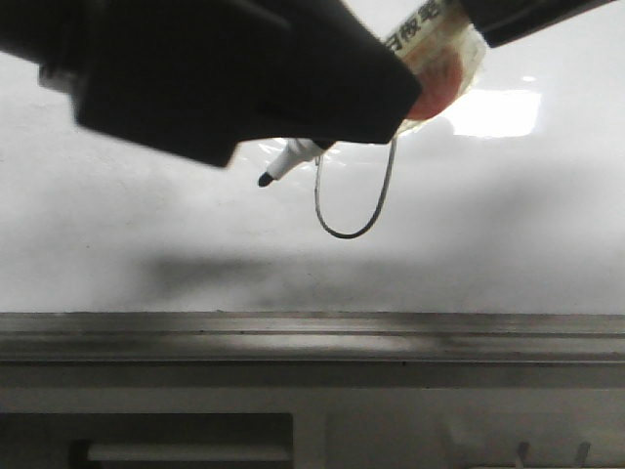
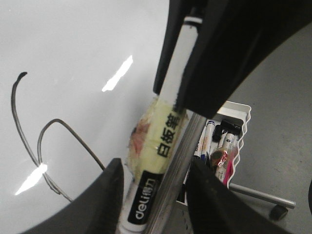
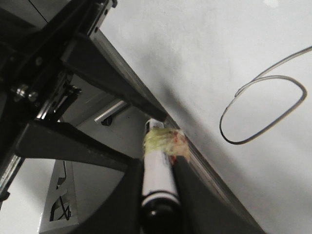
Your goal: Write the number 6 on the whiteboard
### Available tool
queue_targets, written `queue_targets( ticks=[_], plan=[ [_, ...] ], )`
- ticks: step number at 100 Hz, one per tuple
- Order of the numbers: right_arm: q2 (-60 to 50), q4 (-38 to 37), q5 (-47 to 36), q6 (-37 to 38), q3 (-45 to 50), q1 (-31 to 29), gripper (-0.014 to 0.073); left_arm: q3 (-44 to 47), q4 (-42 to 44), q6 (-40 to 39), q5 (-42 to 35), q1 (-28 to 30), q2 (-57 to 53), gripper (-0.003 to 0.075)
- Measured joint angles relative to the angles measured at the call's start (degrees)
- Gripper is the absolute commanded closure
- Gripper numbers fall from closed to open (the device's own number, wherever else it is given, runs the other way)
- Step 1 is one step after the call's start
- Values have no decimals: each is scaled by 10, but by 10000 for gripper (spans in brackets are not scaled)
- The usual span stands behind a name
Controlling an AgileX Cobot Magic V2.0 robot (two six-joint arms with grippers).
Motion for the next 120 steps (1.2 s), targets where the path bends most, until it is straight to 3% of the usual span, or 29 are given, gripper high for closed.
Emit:
queue_targets(
  ticks=[23,33,42,48,74,92,107,120],
  plan=[
    [0,-4,3,0,0,0,604,-3,6,4,-7,0,8,739],
    [0,-3,4,0,-1,0,421,-3,12,10,-5,-2,8,741],
    [0,-3,3,0,-1,0,176,-3,9,8,-9,-2,8,741],
    [0,-3,2,0,-1,0,107,-3,8,7,-15,-2,8,741],
    [-35,-27,-4,2,0,-39,107,3,-58,7,-22,41,-47,741],
    [-118,-75,-7,21,33,-98,107,55,-178,7,-69,94,-161,741],
    [-185,-85,-34,38,85,-124,107,107,-327,3,-134,100,-239,741],
    [-217,-76,-64,44,116,-126,107,129,-386,0,-161,100,-244,741]
  ],
)
